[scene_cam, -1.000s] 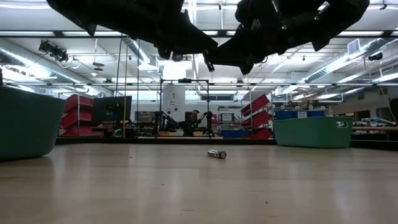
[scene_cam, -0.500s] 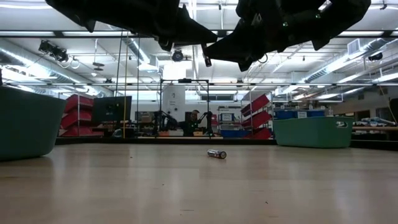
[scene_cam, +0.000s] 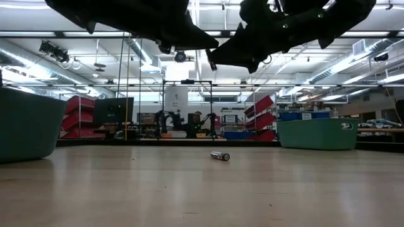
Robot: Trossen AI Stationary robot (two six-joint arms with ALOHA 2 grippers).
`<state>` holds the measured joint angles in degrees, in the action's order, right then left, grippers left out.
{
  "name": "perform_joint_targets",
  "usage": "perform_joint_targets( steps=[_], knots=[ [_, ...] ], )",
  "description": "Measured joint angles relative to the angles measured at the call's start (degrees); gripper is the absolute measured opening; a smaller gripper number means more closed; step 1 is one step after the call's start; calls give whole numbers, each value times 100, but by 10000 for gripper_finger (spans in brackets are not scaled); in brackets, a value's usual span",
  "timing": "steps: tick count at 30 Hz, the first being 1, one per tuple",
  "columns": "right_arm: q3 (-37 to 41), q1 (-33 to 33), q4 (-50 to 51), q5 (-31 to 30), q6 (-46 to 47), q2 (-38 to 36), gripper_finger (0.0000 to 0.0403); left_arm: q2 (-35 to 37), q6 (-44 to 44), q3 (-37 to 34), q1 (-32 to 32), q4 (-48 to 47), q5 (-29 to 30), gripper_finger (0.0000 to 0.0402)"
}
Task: Sort batteries
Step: Put the silver battery into the blue bin
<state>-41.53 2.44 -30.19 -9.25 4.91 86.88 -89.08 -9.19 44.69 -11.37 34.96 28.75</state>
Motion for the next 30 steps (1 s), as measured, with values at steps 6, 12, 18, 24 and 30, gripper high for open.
perform_joint_targets(
  steps=[6,12,18,24,30],
  knots=[
    [-7,-10,218,-447,-1,-10,103,9,-52,-5,-48,-51,165,0],
    [-3,-120,642,-477,43,-10,120,11,-131,-5,-185,-44,366,0],
    [8,-373,1106,-475,563,10,117,241,-307,-2,-442,-90,1215,0],
    [-316,-701,1497,-475,1196,27,117,1135,-546,0,-811,-952,2672,0],
    [-1410,-874,2612,-437,1165,560,116,2088,290,6,-995,-2267,2953,0]
  ],
)
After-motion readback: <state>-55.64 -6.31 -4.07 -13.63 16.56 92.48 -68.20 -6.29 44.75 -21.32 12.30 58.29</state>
